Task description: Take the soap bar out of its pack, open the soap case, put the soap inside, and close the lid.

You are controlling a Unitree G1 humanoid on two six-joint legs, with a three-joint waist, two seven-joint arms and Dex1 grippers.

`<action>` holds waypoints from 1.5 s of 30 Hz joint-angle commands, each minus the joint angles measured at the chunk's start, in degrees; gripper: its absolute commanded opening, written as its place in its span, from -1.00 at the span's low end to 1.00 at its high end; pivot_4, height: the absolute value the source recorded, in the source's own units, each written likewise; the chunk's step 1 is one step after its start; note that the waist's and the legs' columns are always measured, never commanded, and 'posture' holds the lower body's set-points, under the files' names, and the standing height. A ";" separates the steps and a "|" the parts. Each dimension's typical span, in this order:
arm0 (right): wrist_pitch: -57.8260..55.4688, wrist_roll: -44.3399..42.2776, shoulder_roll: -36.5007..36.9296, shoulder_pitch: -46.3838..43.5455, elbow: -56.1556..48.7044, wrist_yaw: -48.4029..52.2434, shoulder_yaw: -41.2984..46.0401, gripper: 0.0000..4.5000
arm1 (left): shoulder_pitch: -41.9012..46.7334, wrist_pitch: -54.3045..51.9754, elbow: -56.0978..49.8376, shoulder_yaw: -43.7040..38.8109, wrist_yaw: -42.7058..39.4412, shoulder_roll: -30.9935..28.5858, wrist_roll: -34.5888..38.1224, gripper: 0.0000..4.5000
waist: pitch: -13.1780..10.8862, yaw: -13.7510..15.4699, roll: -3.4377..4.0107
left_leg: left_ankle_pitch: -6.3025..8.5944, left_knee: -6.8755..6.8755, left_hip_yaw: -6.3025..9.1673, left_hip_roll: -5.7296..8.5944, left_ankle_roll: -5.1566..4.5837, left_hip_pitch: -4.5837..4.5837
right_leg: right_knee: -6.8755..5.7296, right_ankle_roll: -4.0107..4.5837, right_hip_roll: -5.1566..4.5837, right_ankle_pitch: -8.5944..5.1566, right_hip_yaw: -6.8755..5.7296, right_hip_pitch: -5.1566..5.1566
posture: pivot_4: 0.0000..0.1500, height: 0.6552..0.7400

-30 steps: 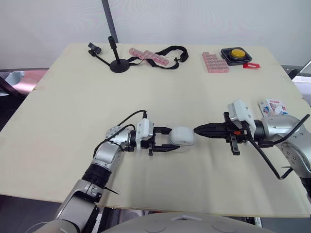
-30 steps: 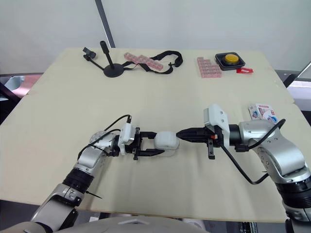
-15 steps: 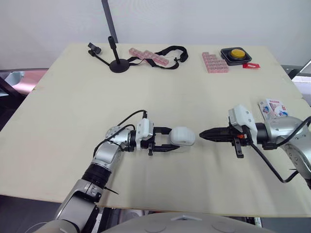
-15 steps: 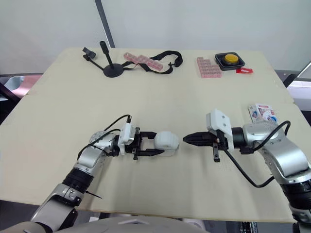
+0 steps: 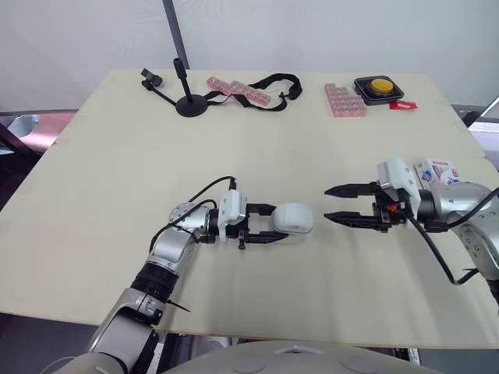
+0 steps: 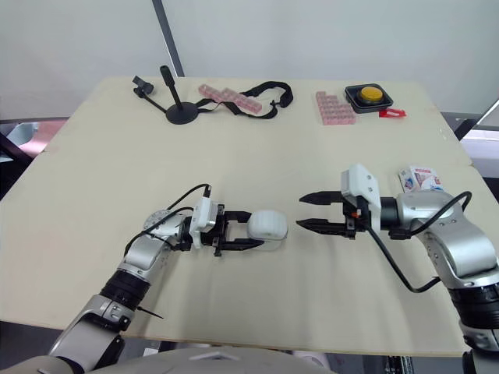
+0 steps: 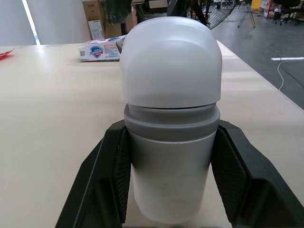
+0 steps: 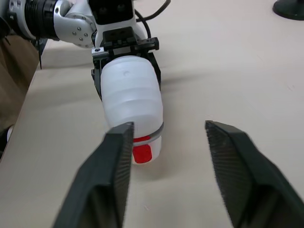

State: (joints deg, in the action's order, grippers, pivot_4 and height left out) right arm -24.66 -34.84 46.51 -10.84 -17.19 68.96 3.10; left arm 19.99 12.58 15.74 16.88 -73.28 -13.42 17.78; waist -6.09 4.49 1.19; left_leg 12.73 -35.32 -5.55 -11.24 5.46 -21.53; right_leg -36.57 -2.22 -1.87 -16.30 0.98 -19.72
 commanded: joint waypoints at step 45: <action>-7.64 2.77 -4.09 -6.73 -10.66 -7.72 -11.32 -0.13 | -0.33 -0.33 0.58 0.29 1.60 -0.56 -2.00 -0.17 | 0.00 0.01 -0.01 | -0.03 0.00 0.00 0.00 0.05 0.06 | -0.06 0.00 0.02 0.00 0.01 -0.01 | 1.00 0.99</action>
State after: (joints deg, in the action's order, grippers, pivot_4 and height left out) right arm -32.18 -31.15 41.65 -16.54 -25.55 60.18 -8.54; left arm 19.87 12.75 15.50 16.92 -72.69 -13.42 17.39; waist -6.09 4.51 1.18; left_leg 12.70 -35.33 -5.55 -11.24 5.52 -21.47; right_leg -36.63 -2.22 -1.85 -16.30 0.99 -19.74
